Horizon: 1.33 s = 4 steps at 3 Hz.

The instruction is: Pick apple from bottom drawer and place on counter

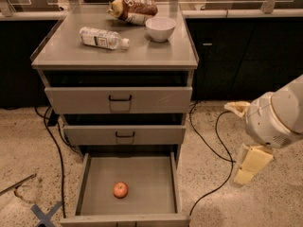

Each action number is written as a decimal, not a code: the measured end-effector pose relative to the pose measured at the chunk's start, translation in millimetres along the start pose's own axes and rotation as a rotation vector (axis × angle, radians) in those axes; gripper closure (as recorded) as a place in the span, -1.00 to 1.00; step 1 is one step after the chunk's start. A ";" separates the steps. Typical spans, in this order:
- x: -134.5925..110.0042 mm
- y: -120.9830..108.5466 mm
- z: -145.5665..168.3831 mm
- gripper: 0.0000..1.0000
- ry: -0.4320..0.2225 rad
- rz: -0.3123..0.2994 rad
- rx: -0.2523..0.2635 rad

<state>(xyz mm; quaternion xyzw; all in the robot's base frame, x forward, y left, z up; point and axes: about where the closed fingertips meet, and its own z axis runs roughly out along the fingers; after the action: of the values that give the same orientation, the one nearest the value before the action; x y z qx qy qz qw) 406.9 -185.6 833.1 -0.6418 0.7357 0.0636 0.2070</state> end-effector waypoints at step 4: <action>8.6 27.6 105.8 -1.00 -0.071 -0.018 -0.044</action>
Offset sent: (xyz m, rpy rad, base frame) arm -0.0082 0.0260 -0.0538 0.0438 0.0680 0.0271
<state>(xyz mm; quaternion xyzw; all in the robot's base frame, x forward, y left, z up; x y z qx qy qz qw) 403.0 -150.8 729.1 -0.6502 0.7205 0.1007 0.2191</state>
